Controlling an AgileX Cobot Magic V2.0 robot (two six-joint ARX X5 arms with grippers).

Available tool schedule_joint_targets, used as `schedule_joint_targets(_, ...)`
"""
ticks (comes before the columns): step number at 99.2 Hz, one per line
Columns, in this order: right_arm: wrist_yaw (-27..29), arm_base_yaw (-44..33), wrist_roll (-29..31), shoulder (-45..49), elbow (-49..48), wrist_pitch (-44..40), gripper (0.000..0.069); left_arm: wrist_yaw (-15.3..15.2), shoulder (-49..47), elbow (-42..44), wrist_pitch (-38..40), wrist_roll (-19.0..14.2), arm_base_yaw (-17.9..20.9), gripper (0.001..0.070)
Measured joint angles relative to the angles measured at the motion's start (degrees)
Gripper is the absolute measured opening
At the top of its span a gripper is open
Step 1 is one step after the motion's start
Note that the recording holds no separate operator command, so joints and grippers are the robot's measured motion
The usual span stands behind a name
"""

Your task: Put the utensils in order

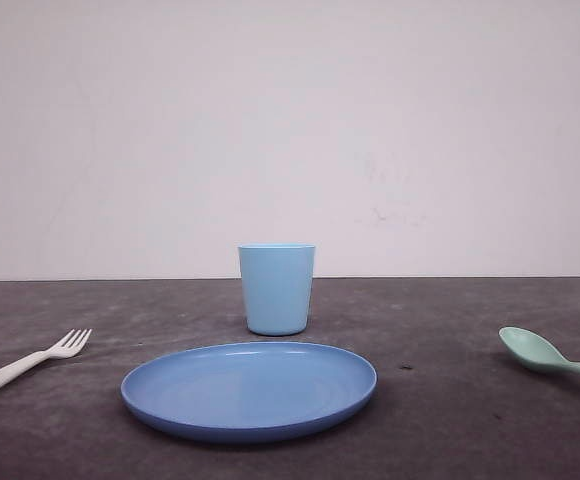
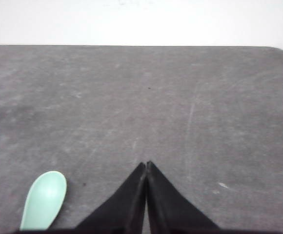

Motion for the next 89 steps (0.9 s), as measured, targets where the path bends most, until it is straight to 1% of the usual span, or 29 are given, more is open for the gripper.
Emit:
schedule_joint_targets(16,-0.3,0.0,1.0,0.0,0.0,-0.1,0.0001,0.0,0.0,0.0,0.0,0.0,0.0,0.0024)
schedule_joint_targets(22,-0.9,0.0,1.9,0.0,0.0,-0.1,0.0001,0.0,0.0,0.0,0.0,-0.9,0.0,0.0024)
schedule_joint_targets(29,-1.0,0.0,3.3,0.0,0.0,0.0,0.0001,0.0,0.0,0.0,0.0,-3.4,0.0,0.0024)
schedule_joint_targets(41,-2.6,0.0,7.1,0.0,0.1,0.1,0.0001,0.4,0.0,0.0,1.1,-9.2,0.0,0.0024)
schedule_joint_targets(49,-4.3,0.0,10.1,0.0,1.5,-0.5,0.0001,2.7,0.0,0.1,4.6,-12.8,0.0,0.0024)
schedule_joint_targets(58,-5.8,0.0,13.2,0.2,5.9,-0.9,0.0001,5.7,0.1,1.3,6.7,-16.7,0.0,0.0024)
schedule_joint_targets(66,-6.0,0.0,14.6,0.6,11.6,-1.7,0.0001,7.1,0.2,4.7,6.7,-19.6,0.0,0.0024)
schedule_joint_targets(73,-6.0,0.0,15.2,2.2,17.1,-3.5,0.0001,7.4,0.9,9.2,6.0,-21.1,0.0,0.0024)
schedule_joint_targets(81,-6.0,0.0,15.2,5.1,23.0,-7.0,0.0001,7.5,2.6,15.3,2.0,-21.7,0.0,0.0024)
schedule_joint_targets(89,-6.0,0.0,14.7,8.5,28.7,-11.6,0.0001,7.6,5.7,21.7,-4.8,-21.1,0.0,0.0024)
